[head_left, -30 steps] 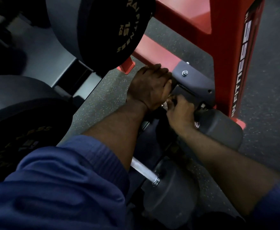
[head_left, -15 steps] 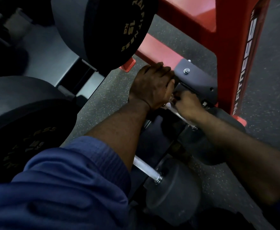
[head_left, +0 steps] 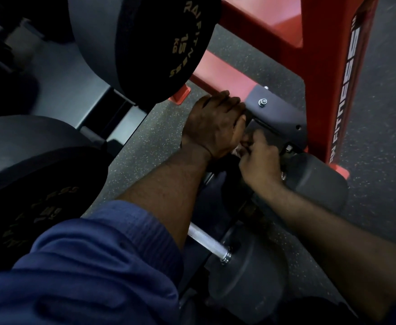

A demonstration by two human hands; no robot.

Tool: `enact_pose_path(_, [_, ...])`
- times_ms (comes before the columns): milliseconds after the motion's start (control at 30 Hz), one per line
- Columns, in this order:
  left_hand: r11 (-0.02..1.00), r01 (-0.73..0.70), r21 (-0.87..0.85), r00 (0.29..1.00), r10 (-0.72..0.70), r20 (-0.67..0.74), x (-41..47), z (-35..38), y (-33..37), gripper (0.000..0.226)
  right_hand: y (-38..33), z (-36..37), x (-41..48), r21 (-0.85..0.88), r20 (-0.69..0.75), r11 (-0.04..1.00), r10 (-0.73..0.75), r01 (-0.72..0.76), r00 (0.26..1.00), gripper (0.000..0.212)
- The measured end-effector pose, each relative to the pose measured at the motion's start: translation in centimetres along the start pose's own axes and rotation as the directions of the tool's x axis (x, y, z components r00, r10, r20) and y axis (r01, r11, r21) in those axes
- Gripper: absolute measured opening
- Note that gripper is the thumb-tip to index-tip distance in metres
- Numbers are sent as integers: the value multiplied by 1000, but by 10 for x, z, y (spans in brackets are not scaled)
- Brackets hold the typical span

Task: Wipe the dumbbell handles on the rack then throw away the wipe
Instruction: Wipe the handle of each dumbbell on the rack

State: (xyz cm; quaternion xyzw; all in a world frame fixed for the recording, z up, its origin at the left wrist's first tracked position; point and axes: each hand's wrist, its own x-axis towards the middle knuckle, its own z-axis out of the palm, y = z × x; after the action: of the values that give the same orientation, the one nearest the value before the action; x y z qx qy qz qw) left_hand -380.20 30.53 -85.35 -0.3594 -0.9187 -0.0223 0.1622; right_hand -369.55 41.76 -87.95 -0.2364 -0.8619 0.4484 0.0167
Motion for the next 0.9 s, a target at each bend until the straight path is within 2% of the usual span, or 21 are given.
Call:
enact_pose_path(67, [1000,4,2,1000,-4,-10,0,1,1,40,-2,1,13,-8,79,999,54,-54,995,30])
enact_pose_path(133, [1000,5,-1,1000,-5,-6,-1,1,1,41,-3,4,39,-28,313,987,158,-157,937,30])
enact_pose_path(167, [1000,8,-3,1000,-8,-4,-1,1,2,41,-3,3,50,-8,458,971,217,-240,862,30])
enact_pose_path(233, [1000,12,0,1000,-12,-19,-2,0,2,40,3,1,74,111,714,880,253,-463,652,30])
enact_pose_path(267, [1000,11,5,999,-11,-30,-2,-1,2,40,6,1,82,118,787,797,288,-592,545,32])
enact_pose_path(300, [1000,8,10,999,-8,-40,-3,-1,2,39,10,1,87,109,829,749,295,-654,475,36])
enact_pose_path(400, [1000,-13,9,998,14,-69,-3,0,2,36,16,4,89,14,838,711,375,-703,397,43])
enact_pose_path(433, [1000,-17,5,997,18,-76,-2,-1,2,36,14,3,87,15,816,769,360,-639,452,41])
enact_pose_path(533, [1000,-9,20,997,10,-70,-2,-3,2,36,11,8,69,41,633,951,213,-307,745,24])
enact_pose_path(567, [1000,-9,27,998,10,-61,-1,-4,1,37,12,6,58,-2,488,991,117,-133,865,20])
enact_pose_path(600, [999,-13,32,999,15,-47,-2,-4,2,38,12,4,46,-17,326,998,59,-56,943,16])
enact_pose_path(633, [999,-17,35,999,18,-37,-2,-5,2,38,12,2,33,44,204,999,22,-31,979,10])
enact_pose_path(700, [999,-14,31,1000,15,-26,-1,-6,2,39,19,4,16,112,86,992,-75,65,993,7])
enact_pose_path(800, [1000,-7,25,1000,7,-4,-1,-7,3,40,26,10,8,78,53,985,-161,157,985,19])
enact_pose_path(900, [1000,1,27,1000,-1,-7,-2,-5,2,40,19,10,15,160,15,984,-78,75,997,20])
